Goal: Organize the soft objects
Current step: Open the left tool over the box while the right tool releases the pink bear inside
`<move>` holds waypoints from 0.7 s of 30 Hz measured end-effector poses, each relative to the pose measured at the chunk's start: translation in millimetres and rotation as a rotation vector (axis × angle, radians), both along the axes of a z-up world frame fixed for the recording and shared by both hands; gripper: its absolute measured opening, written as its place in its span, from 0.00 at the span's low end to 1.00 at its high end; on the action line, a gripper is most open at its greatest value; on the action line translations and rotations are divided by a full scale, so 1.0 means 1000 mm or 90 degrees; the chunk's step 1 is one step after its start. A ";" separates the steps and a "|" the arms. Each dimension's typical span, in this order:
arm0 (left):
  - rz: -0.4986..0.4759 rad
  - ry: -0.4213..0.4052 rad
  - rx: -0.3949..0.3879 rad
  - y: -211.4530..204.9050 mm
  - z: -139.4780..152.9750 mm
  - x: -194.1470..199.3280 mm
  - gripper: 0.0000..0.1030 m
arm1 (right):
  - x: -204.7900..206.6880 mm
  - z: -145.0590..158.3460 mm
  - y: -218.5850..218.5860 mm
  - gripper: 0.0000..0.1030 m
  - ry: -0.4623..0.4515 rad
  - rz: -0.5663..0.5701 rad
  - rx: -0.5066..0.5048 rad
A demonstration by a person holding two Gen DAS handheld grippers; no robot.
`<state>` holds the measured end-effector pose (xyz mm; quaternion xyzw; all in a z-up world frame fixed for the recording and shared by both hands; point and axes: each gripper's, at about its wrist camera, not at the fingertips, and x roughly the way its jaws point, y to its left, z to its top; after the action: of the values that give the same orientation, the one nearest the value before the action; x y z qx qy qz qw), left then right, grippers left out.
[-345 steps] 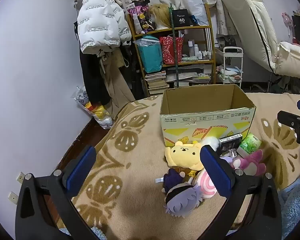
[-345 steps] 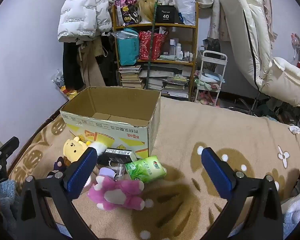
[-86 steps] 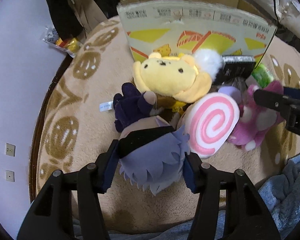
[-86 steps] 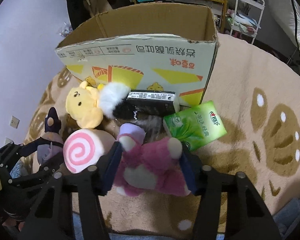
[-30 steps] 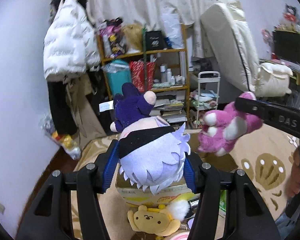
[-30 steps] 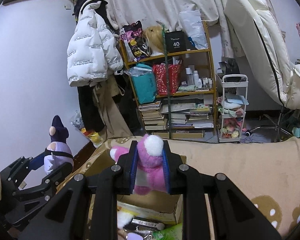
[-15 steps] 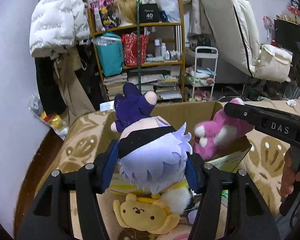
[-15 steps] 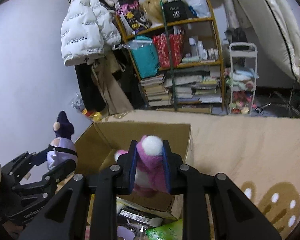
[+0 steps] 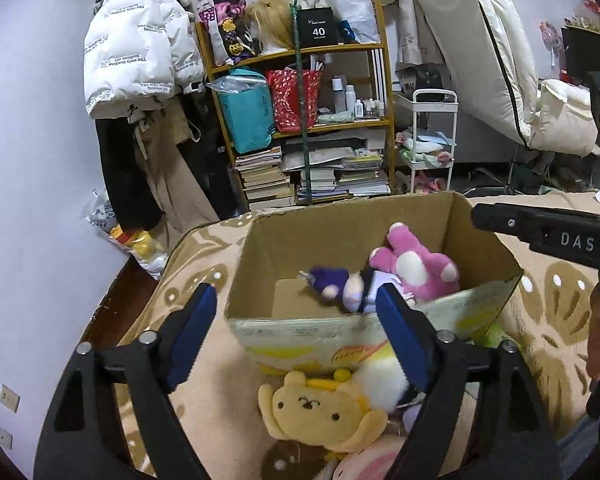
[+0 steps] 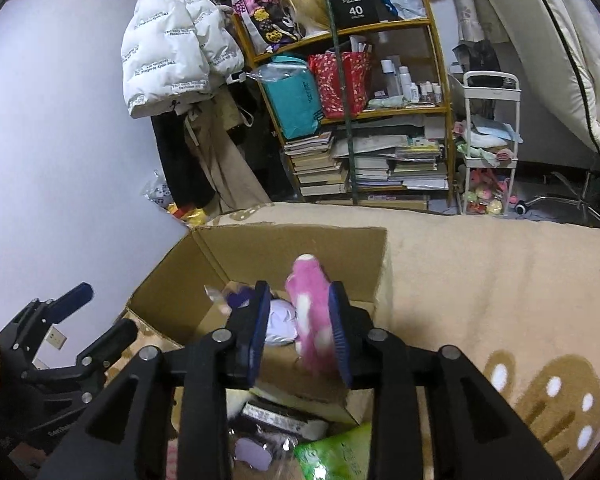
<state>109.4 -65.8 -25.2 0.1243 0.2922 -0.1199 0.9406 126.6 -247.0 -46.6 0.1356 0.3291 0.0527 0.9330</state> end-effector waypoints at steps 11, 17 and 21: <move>0.026 0.015 0.000 0.017 0.013 -0.030 0.95 | -0.040 0.009 -0.007 0.84 0.028 -0.055 -0.003; 0.026 0.041 0.012 0.022 0.008 -0.054 0.97 | -0.059 0.011 0.000 0.96 0.039 -0.051 -0.036; 0.024 0.071 0.011 0.023 0.000 -0.068 0.97 | -0.066 0.009 0.001 0.96 0.058 -0.050 -0.035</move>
<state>41.6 -42.4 -25.5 0.1200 0.3475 -0.1060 0.9239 60.3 -246.0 -37.6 0.1248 0.3667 0.0006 0.9220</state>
